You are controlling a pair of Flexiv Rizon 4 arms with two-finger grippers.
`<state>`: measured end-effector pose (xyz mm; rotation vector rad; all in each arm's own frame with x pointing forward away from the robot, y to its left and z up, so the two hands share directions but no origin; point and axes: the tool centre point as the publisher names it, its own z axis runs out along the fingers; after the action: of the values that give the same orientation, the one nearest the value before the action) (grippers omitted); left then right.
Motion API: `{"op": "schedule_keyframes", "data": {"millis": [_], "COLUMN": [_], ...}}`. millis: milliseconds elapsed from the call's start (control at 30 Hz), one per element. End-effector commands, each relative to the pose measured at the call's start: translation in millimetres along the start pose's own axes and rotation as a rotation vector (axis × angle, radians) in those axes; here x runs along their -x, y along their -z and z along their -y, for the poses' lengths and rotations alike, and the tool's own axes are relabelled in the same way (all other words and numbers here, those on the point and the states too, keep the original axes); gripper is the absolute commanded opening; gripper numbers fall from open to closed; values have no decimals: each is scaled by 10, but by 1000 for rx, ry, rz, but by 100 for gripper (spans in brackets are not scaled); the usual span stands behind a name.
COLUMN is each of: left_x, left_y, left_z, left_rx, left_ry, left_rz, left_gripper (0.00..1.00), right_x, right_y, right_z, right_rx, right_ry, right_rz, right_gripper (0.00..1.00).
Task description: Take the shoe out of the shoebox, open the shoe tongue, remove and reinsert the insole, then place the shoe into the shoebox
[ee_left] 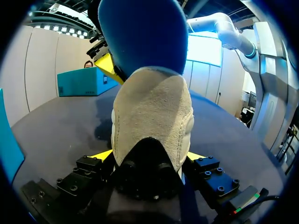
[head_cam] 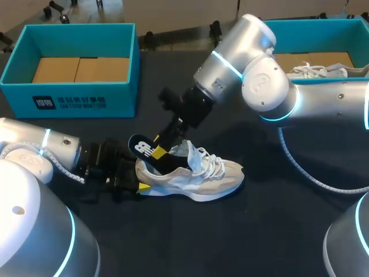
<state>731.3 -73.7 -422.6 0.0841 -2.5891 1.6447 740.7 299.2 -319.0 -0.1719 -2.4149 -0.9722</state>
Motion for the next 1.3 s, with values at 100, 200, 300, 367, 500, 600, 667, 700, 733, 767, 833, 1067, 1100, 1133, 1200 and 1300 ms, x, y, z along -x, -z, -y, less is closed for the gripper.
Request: {"op": "schedule_keyframes", "data": {"millis": [100, 200, 300, 367, 500, 600, 667, 700, 733, 767, 833, 1067, 1100, 1133, 1200, 1300], "left_x": [18, 18, 18, 18, 18, 18, 18, 18, 18, 18, 18, 18, 18, 18, 18, 18], "left_y": [0, 0, 0, 0, 0, 0, 0, 0, 0, 0, 0, 0, 0, 0, 0, 0], "left_z": [-15, -15, -15, -15, -15, -15, -15, -15, -15, -15, -15, -15, -15, -15, -15, -15], "left_rx": [3, 3, 3, 3, 3, 3, 3, 3, 3, 3, 3, 3, 3, 3, 3, 3], "left_ry": [1, 1, 1, 1, 1, 1, 1, 1, 1, 1, 1, 1, 1, 1, 1, 1], "left_rz": [-1, -1, -1, -1, -1, -1, -1, -1, -1, -1, -1, -1, -1, -1, -1, -1], "left_gripper": [0, 0, 0, 0, 0, 0, 0, 0, 0, 0, 0, 0, 0, 0, 0, 0], "right_x": [12, 6, 22, 36, 46, 51, 54, 54, 53, 52, 52, 79, 86, 94, 107, 121], "right_y": [-112, -122, -125, -120, -115, -115, -114, -107, -98, -82, -49, 124, 149, 177, 233, 315], "right_z": [-23, -11, 8, 13, 13, 11, 9, 1, -10, -29, -55, -166, -188, -213, -251, -306], "right_rx": [10, 15, 18, 18, 17, 18, 19, 21, 22, 25, 25, 58, 59, 56, 51, 67], "right_ry": [3, 4, 3, 3, 4, 7, 8, 9, 11, 16, 20, 30, 32, 34, 30, 35], "right_rz": [-8, -7, -7, -7, -5, -6, -7, -7, -7, -7, -6, 47, 53, 59, 79, 114], "right_gripper": [67, 67, 50, 43, 12, 0, 0, 0, 0, 0, 0, 0, 0, 0, 0, 0]}}
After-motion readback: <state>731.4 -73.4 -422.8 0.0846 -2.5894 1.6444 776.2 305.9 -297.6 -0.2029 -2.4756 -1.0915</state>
